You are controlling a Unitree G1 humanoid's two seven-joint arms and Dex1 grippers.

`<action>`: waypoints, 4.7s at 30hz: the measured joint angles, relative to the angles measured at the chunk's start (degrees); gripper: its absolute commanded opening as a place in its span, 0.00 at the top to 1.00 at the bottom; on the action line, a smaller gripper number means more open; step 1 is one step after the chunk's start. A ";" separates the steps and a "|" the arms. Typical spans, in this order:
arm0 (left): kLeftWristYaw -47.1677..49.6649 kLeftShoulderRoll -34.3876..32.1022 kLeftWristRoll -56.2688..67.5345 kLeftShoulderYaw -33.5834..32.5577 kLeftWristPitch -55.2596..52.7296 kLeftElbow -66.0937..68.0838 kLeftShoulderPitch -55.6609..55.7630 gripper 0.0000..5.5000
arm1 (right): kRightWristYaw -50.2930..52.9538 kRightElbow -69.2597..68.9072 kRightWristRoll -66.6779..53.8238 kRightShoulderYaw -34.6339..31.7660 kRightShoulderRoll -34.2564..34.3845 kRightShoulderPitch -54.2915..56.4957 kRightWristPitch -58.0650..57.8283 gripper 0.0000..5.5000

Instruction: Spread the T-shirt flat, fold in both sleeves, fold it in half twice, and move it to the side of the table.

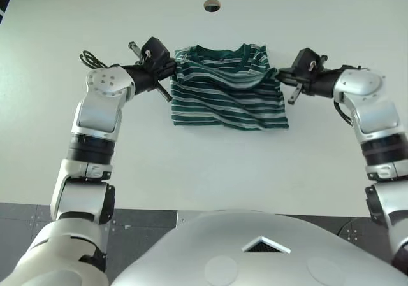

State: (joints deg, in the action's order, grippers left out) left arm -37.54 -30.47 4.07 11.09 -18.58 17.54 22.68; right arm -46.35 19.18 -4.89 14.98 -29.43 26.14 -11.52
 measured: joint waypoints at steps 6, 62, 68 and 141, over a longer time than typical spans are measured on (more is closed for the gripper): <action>2.25 4.24 -1.18 -0.84 -1.08 11.45 5.08 0.98 | 2.06 15.98 -1.38 -4.39 6.48 8.90 -1.38 0.94; -10.01 -2.15 -9.86 13.62 -2.35 -23.19 -12.62 0.98 | -6.65 -11.13 22.71 12.08 -10.45 -8.58 23.03 0.98; -10.64 -2.94 -8.79 12.76 -0.41 -23.00 -13.69 0.98 | -18.22 -39.08 15.69 12.16 -19.75 -23.72 12.67 0.98; -15.83 -18.68 -17.33 12.97 43.81 -28.17 -29.13 0.98 | 0.44 -24.56 30.09 11.32 -23.62 -25.24 53.73 0.98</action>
State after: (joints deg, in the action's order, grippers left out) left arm -53.37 -49.15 -13.26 24.07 25.23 -10.63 -6.45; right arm -45.91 -5.38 25.20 26.30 -53.05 0.90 42.21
